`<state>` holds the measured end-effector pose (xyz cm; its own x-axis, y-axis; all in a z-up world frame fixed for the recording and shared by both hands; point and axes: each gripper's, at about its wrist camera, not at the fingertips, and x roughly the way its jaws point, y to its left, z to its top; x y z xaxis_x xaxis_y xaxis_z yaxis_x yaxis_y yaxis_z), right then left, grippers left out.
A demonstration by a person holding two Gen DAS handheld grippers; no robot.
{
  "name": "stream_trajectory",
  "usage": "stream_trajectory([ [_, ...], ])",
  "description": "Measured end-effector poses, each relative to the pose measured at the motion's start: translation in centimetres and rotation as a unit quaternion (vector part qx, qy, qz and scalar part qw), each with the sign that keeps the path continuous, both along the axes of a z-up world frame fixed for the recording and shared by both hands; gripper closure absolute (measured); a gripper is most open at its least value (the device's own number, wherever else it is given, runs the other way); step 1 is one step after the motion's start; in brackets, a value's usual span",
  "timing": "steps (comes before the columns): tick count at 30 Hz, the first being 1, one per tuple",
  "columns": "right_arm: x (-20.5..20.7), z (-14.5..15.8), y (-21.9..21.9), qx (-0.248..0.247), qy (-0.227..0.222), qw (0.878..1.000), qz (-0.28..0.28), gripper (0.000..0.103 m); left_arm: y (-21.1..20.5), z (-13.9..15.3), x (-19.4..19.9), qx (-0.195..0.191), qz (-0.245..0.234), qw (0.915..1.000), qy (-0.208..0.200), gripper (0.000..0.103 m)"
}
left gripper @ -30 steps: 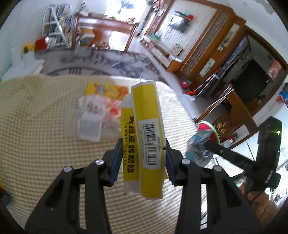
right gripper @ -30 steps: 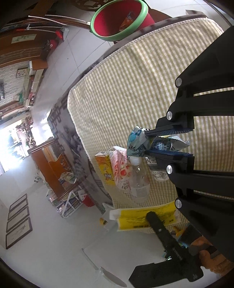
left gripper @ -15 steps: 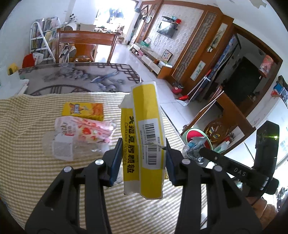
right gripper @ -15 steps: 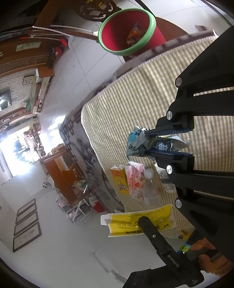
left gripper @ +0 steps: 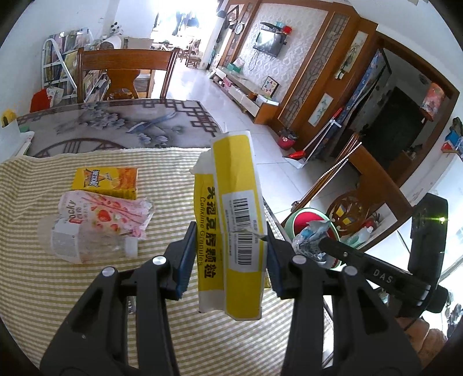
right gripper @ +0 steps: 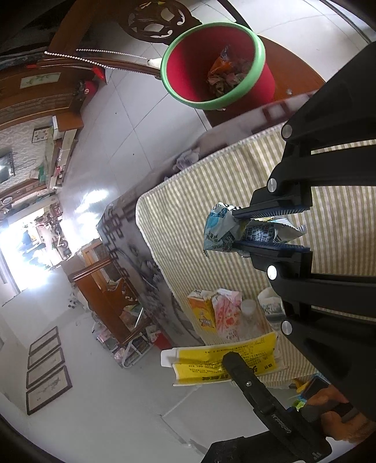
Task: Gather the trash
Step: 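Carry the yellow packet and blue wrapper over to the red bucket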
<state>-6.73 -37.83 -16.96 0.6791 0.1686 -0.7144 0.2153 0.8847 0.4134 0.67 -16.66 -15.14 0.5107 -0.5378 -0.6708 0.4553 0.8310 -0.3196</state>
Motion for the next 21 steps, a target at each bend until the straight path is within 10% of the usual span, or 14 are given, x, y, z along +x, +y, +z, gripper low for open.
stream_trajectory([
  [21, -2.0, -0.7, -10.7, 0.013, -0.001, 0.999, -0.050, 0.087, -12.2, -0.9, 0.0, 0.029, -0.055, 0.9981, 0.004, 0.061],
])
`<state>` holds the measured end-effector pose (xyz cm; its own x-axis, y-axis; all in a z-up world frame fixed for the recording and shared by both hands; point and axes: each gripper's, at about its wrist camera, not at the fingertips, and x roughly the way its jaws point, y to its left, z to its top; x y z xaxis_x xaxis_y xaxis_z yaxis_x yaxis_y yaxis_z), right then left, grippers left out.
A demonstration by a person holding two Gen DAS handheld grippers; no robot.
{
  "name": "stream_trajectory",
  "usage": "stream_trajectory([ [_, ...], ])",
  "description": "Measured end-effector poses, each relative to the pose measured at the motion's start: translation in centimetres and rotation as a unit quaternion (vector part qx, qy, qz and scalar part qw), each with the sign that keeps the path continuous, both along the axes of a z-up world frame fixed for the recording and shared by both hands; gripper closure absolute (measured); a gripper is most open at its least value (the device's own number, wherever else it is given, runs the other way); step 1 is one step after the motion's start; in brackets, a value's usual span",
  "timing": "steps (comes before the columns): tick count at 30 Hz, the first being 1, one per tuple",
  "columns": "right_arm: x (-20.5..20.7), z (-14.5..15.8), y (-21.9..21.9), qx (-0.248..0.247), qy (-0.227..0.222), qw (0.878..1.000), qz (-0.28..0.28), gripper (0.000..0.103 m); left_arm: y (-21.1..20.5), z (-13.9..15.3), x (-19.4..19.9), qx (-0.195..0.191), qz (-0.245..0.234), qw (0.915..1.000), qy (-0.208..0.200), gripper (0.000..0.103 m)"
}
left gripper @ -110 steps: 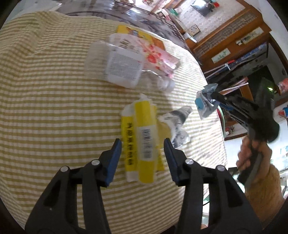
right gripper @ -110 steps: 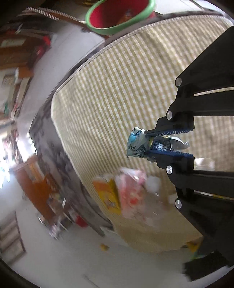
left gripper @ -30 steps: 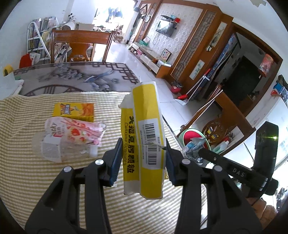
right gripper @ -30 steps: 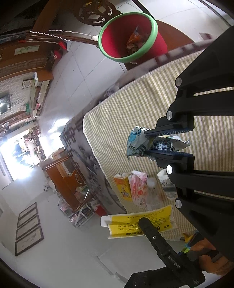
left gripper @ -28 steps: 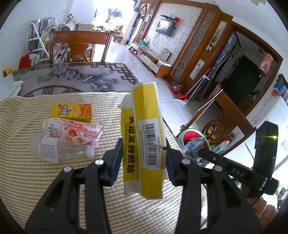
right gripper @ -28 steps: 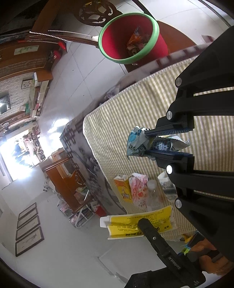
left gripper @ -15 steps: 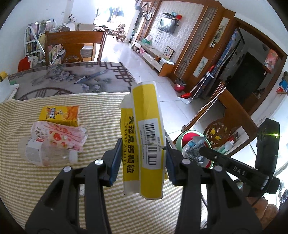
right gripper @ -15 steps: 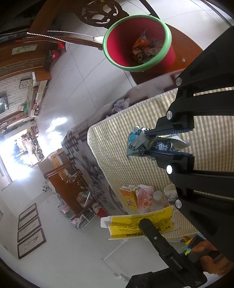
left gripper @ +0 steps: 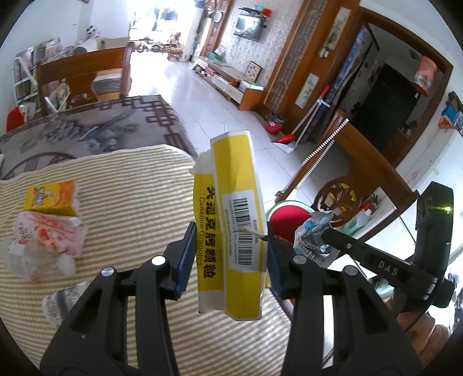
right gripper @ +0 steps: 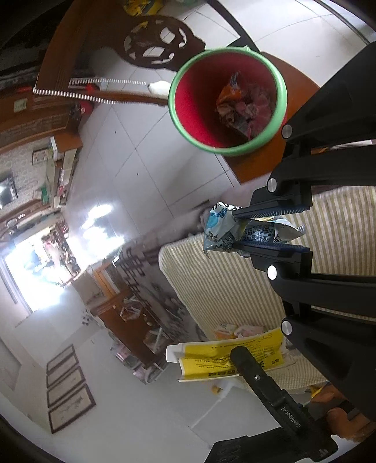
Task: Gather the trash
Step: 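Carry the yellow packet and blue wrapper over to the red bucket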
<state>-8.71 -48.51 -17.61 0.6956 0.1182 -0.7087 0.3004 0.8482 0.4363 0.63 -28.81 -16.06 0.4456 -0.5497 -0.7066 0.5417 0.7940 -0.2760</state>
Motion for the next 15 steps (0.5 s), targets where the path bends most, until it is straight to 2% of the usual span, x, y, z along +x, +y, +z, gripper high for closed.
stream_trajectory([
  [15, -2.7, -0.9, -8.2, 0.004, 0.012, 0.997, -0.076, 0.087, -9.8, -2.1, -0.8, 0.018, -0.081, 0.9964, 0.017, 0.061],
])
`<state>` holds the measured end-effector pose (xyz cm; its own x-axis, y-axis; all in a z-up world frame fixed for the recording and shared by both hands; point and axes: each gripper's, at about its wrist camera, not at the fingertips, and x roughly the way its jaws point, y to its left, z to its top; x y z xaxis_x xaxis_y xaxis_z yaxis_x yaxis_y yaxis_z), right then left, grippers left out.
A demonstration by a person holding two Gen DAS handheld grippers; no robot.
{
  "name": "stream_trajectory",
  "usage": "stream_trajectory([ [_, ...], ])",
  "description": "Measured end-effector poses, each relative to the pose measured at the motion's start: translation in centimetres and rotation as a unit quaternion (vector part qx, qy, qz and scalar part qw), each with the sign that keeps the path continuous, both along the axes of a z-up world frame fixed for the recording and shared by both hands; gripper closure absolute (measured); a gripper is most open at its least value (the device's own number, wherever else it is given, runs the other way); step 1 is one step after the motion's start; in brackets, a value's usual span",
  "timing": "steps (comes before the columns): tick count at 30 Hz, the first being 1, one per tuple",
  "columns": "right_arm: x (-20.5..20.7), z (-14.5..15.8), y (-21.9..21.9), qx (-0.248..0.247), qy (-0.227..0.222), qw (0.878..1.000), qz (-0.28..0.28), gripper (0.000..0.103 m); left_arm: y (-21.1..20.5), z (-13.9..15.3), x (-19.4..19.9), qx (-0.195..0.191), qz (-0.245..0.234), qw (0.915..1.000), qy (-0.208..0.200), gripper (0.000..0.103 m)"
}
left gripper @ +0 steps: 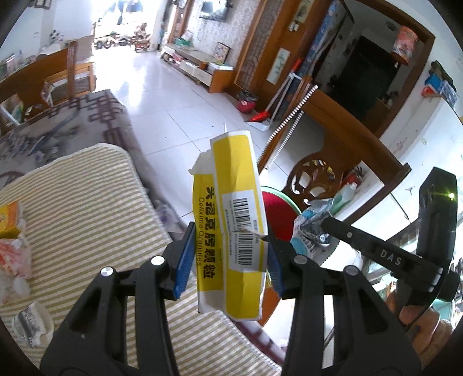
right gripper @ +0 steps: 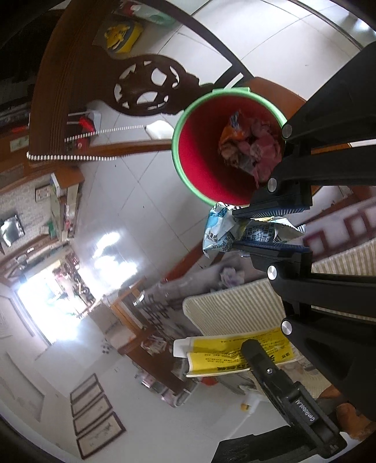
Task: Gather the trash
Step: 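Carry the yellow packet and blue wrapper over to the red bucket, then open both tools to drop the packet and wrapper into the bucket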
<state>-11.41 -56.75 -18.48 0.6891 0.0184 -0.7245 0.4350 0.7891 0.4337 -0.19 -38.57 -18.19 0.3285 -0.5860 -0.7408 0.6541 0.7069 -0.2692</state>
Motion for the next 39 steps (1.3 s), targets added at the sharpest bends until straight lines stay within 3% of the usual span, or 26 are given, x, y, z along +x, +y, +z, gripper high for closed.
stream_trajectory([
  [12, -0.9, -1.2, -4.8, 0.004, 0.010, 0.999, -0.041, 0.087, -6.1, -1.7, 0.2, 0.015, -0.050, 0.9986, 0.011, 0.061],
  [27, -0.6, -2.4, -7.4, 0.006, 0.026, 0.998, -0.059, 0.087, -11.1, -4.3, 0.4, 0.040, -0.083, 0.9952, 0.031, 0.061],
  [31, -0.3, -2.7, -8.4, 0.005, 0.024, 0.997, -0.067, 0.086, -11.8, -4.5, 0.6, 0.035, -0.088, 0.9948, 0.036, 0.052],
  [32, -0.2, -2.7, -8.6, 0.008, 0.021, 0.997, -0.067, 0.077, -12.0, -4.6, 0.6, 0.034, -0.088, 0.9948, 0.037, 0.046],
  [33, -0.1, -2.8, -8.8, 0.012, 0.020, 0.997, -0.067, 0.049, -12.0, -4.7, 0.6, 0.032, -0.088, 0.9949, 0.039, 0.043],
  [34, 0.0, -2.9, -9.0, 0.018, 0.018, 0.997, -0.070, 0.041, -12.0, -4.8, 0.6, 0.030, -0.088, 0.9949, 0.041, 0.038],
  [39, -0.2, -2.8, -8.9, 0.016, 0.015, 0.996, -0.084, 0.039, -10.9, -4.8, 0.4, 0.031, -0.086, 0.9950, 0.040, 0.035],
])
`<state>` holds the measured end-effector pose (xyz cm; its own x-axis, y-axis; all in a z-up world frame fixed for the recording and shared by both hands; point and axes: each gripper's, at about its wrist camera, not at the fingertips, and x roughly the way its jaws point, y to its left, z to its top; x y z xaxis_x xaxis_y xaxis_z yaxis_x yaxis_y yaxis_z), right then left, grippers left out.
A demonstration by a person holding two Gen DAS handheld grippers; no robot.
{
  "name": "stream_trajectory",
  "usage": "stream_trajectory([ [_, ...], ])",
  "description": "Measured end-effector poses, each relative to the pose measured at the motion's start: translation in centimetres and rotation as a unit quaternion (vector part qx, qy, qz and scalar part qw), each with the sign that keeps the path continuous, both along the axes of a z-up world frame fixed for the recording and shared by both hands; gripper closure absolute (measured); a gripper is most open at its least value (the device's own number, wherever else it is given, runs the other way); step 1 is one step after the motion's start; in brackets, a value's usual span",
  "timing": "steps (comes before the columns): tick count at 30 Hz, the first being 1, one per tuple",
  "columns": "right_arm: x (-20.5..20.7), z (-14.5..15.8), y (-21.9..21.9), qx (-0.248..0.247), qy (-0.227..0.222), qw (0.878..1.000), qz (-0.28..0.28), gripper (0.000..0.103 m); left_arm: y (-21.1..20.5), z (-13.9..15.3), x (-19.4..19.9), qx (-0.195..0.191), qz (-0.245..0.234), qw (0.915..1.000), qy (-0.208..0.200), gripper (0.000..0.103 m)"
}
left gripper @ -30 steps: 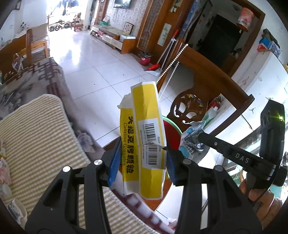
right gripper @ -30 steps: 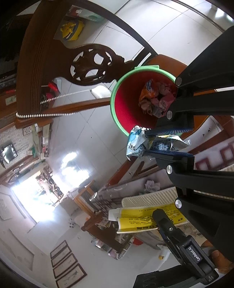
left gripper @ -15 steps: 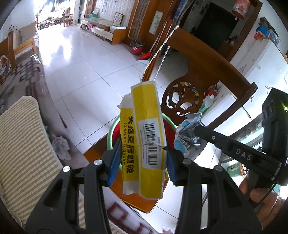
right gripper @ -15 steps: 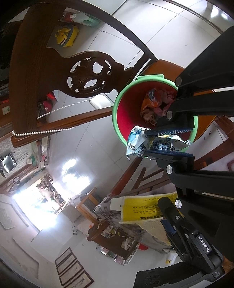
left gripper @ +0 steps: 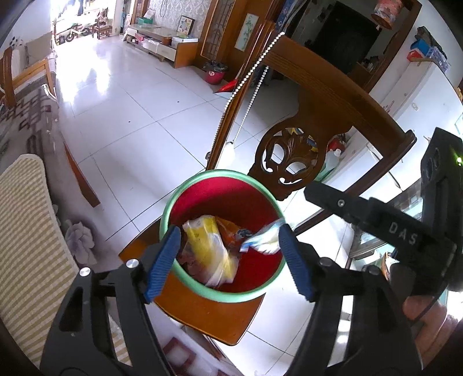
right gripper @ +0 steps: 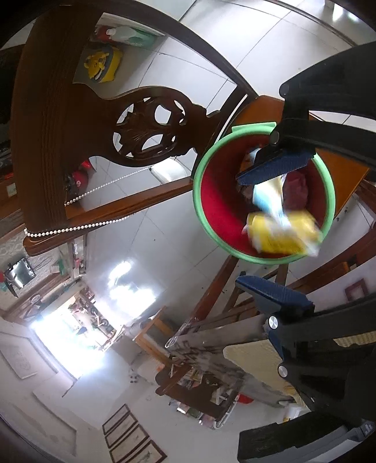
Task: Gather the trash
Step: 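Open both tools to drop the packet and wrapper into the bucket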
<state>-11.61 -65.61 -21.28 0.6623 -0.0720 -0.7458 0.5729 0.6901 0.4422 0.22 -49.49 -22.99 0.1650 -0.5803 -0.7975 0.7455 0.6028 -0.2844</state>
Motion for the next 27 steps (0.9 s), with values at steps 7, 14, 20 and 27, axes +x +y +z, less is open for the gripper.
stream_trajectory([
  [7, -0.3, 0.9, 2.6, 0.006, -0.002, 1.000, 0.004, 0.039, 4.3, 0.9, 0.7, -0.013, 0.034, 0.9993, -0.002, 0.034],
  [14, 0.2, 2.6, 8.6, 0.011, -0.019, 0.999, 0.043, 0.038, 11.7, 1.8, 1.3, -0.027, 0.082, 0.9963, -0.001, 0.032],
  [20, 1.8, 2.9, 15.9, 0.009, -0.013, 0.995, 0.094, 0.037, 19.9, 2.8, 1.3, -0.030, 0.123, 0.9918, -0.016, 0.031],
  [27, 5.4, 1.4, 27.9, 0.025, 0.017, 0.979, 0.199, 0.032, 32.7, 2.9, 1.4, -0.019, 0.207, 0.9778, -0.030, 0.029],
])
